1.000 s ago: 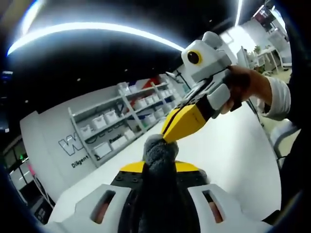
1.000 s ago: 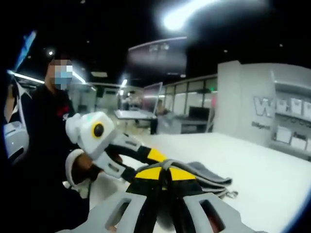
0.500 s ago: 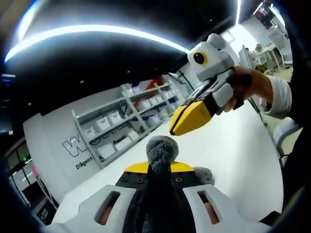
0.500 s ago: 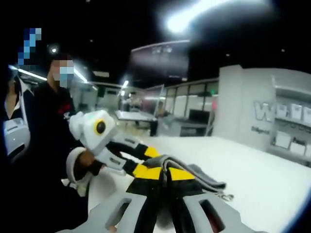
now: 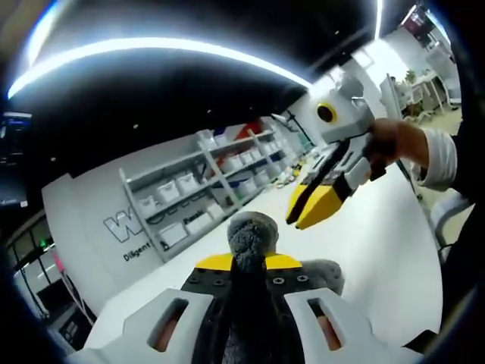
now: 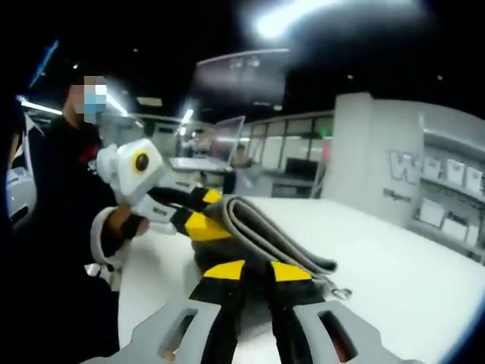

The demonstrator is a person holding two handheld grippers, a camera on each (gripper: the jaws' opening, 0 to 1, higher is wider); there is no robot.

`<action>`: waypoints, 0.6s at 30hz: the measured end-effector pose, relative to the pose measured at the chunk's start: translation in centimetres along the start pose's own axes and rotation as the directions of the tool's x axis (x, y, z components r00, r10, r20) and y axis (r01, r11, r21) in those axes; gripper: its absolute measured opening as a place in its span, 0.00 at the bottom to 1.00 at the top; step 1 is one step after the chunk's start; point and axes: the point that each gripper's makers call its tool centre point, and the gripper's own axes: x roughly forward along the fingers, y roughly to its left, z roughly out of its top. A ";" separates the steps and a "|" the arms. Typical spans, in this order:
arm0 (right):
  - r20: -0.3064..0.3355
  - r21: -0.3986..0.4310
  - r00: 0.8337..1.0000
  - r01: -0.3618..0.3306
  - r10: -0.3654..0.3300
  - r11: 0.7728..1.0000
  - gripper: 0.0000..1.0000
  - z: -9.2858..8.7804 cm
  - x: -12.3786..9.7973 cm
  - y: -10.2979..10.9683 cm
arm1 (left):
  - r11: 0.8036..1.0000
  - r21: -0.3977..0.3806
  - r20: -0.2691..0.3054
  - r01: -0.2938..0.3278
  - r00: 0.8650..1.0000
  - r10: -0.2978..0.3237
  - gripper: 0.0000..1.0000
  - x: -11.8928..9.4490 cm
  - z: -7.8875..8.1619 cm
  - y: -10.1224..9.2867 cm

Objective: Open the folded towel by lifting each exposed corner and separating the folded layers until the towel lies flat within the target outline without major curled edges

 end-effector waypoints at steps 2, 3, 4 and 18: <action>-0.023 -0.003 1.000 0.000 0.000 1.000 0.10 -0.8 0.3 -0.1 | 1.000 -0.003 -0.001 -0.006 1.000 0.006 0.11 -0.1 0.0 0.3; -0.035 0.002 0.999 0.002 -0.002 1.000 0.10 -1.2 0.5 -0.3 | 1.000 -0.007 -0.001 -0.008 1.000 0.008 0.11 -0.2 0.0 0.5; -0.040 0.004 0.999 0.004 -0.004 1.000 0.10 -1.4 0.6 -0.3 | 1.000 -0.008 0.000 -0.010 1.000 0.010 0.11 -0.3 0.0 0.6; -0.154 0.076 0.988 0.033 -0.021 0.997 0.23 -5.1 0.7 -1.4 | 0.999 -0.023 -0.006 -0.042 0.999 0.042 0.11 -1.2 0.2 2.0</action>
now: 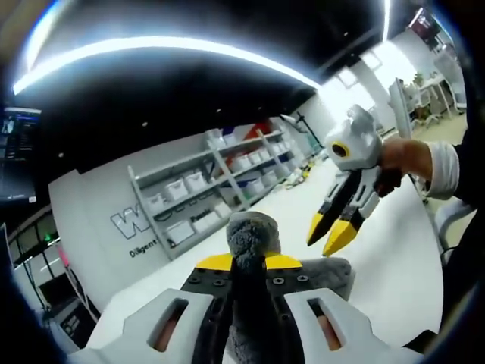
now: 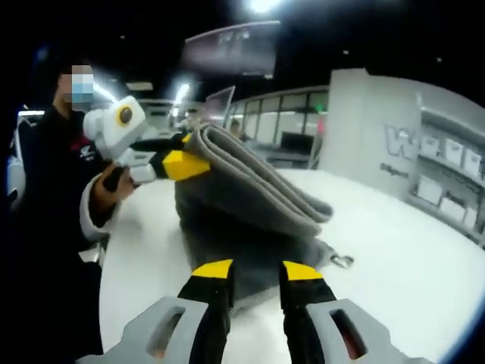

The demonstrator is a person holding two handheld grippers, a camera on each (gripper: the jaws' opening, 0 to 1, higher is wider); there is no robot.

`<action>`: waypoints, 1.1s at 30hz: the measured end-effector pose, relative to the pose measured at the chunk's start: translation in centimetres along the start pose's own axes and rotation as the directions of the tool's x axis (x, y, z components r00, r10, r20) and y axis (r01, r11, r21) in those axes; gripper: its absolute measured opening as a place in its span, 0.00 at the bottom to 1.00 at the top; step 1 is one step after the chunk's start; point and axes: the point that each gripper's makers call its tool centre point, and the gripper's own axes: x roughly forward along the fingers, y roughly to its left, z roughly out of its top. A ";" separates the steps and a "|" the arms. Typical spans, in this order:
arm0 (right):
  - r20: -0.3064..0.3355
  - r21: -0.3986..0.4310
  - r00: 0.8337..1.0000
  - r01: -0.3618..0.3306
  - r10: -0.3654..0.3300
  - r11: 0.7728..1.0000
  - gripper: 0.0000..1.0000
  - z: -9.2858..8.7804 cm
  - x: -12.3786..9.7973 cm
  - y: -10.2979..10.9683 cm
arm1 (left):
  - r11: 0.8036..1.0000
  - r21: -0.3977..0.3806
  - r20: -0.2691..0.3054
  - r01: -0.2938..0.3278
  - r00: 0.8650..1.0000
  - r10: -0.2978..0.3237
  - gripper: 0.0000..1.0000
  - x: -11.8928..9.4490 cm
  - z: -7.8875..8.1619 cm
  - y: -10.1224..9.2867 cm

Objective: Open the folded towel by lifting each exposed corner and separating the folded layers until the towel lies flat within the target outline without major curled edges

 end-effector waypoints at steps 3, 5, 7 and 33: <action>-0.010 0.011 1.000 0.016 -0.015 1.000 0.26 -0.5 -0.1 -0.5 | 1.000 0.001 -0.004 -0.009 1.000 0.009 0.11 -0.2 0.0 0.3; -0.025 0.038 1.000 0.014 -0.013 0.999 0.26 -0.9 -0.1 -0.5 | 1.000 -0.003 -0.004 -0.014 1.000 0.014 0.11 -0.4 0.1 0.6; -0.047 0.060 0.999 0.002 0.001 0.998 0.26 -1.5 0.0 -0.3 | 1.000 -0.008 -0.004 -0.023 1.000 0.023 0.11 -0.6 0.1 1.0; -0.090 0.206 0.990 -0.086 0.107 0.975 0.09 -3.2 0.5 1.3 | 0.993 -0.063 -0.058 -0.100 0.994 0.097 0.11 -2.4 -1.0 5.2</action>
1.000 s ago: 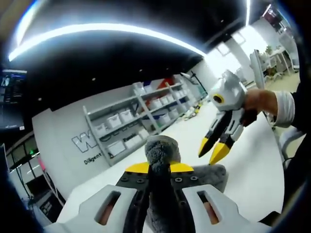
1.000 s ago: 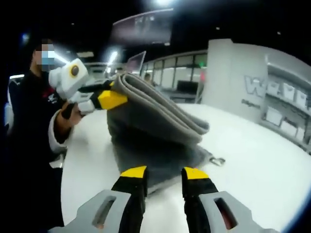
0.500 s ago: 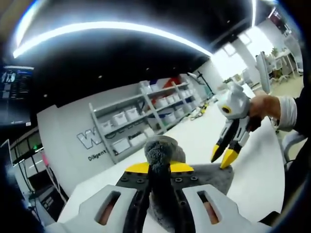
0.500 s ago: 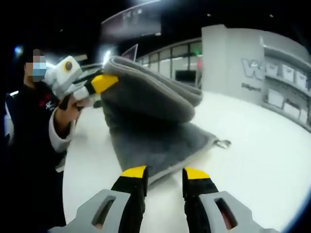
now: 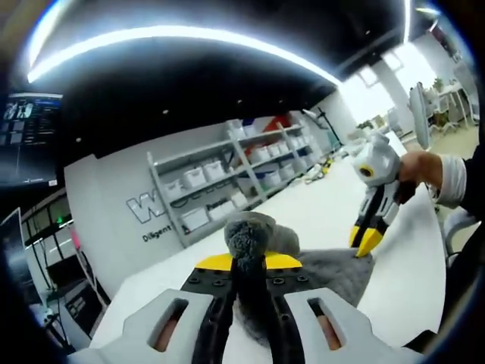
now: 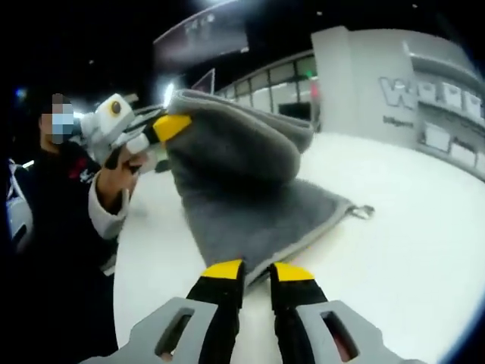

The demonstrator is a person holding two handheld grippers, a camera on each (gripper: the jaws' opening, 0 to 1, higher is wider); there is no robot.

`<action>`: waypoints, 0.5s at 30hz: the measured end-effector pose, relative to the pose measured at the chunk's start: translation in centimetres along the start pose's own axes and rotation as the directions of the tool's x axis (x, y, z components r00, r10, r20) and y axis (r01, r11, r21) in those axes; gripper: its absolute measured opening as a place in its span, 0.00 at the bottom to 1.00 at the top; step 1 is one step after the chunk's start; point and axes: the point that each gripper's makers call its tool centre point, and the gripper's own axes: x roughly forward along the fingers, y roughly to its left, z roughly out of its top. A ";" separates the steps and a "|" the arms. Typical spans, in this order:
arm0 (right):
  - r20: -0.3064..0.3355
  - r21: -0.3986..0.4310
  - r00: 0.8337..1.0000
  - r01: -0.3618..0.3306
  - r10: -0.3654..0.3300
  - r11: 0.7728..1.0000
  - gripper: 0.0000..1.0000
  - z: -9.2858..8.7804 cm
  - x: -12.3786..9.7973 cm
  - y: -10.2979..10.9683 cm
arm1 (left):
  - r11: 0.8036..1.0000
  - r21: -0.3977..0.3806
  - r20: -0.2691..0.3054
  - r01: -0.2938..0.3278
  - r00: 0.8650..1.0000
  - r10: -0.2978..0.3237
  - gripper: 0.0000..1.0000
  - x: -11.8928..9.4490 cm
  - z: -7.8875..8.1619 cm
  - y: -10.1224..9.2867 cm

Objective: Open the folded towel by lifting each exposed corner and separating the folded layers until the towel lies flat within the target outline without major curled edges

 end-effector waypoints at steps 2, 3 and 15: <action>-0.002 0.002 1.000 -0.002 0.002 1.000 0.08 0.0 0.0 0.1 | 1.000 -0.007 -0.003 -0.008 1.000 0.008 0.11 -0.1 -0.1 0.5; -0.004 0.002 1.000 -0.003 0.003 1.000 0.06 0.0 0.0 0.2 | 1.000 -0.013 -0.006 -0.015 1.000 0.015 0.11 -0.2 -0.3 0.9; -0.013 0.011 1.000 -0.026 0.027 1.000 0.03 -0.1 -0.4 0.5 | 0.997 -0.053 -0.063 -0.055 0.997 0.052 0.11 -1.3 -1.8 3.6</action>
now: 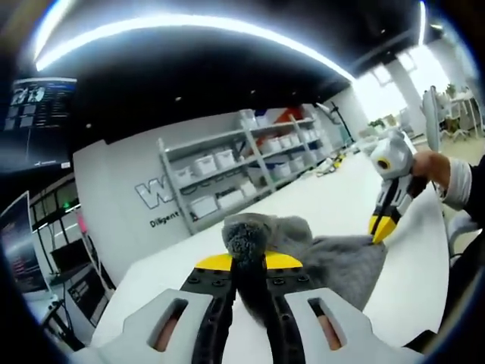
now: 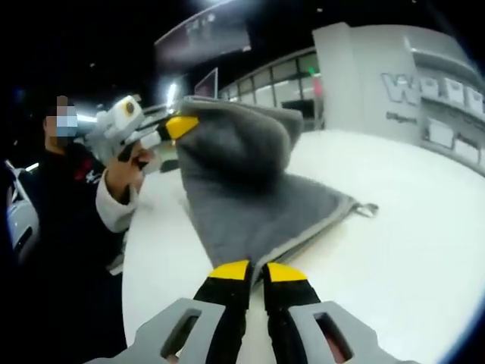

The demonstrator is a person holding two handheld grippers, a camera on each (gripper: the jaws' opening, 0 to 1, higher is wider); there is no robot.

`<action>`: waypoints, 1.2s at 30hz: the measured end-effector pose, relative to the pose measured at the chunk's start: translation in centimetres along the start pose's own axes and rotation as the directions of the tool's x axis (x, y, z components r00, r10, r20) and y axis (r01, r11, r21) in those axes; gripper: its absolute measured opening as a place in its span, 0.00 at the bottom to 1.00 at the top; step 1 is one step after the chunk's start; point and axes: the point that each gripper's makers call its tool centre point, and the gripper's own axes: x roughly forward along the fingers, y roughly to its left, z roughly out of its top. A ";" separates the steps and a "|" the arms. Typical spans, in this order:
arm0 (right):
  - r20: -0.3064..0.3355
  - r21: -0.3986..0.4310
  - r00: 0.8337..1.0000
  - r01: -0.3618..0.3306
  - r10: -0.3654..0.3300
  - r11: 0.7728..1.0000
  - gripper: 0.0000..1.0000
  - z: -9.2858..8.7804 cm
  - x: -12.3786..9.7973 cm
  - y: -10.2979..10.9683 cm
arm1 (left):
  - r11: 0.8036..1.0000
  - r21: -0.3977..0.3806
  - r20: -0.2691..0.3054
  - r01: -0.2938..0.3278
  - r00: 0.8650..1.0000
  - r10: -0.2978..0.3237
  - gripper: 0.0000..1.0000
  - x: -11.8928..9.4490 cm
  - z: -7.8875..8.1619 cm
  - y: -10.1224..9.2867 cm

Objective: Open the folded towel by lifting each exposed corner and separating the folded layers until the towel lies flat within the target outline without major curled edges

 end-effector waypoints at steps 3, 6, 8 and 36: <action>-0.002 -0.002 1.000 -0.002 0.002 1.000 0.02 0.0 -0.1 -0.2 | 1.000 -0.004 -0.006 -0.007 1.000 0.007 0.11 -0.2 -0.1 0.4; -0.002 -0.011 1.000 -0.005 0.005 1.000 0.02 0.1 -0.3 -0.2 | 1.000 -0.009 -0.016 -0.012 1.000 0.012 0.11 -0.4 -0.3 0.7; -0.002 -0.015 1.000 -0.005 0.005 1.000 0.01 0.1 -0.4 -0.2 | 1.000 -0.016 -0.023 -0.016 1.000 0.016 0.11 -0.5 -0.5 1.0; 0.021 -0.014 1.000 0.023 -0.022 1.000 0.00 0.7 -4.4 -1.4 | 0.997 -0.074 -0.110 0.007 0.994 -0.015 0.12 -0.2 -2.8 0.8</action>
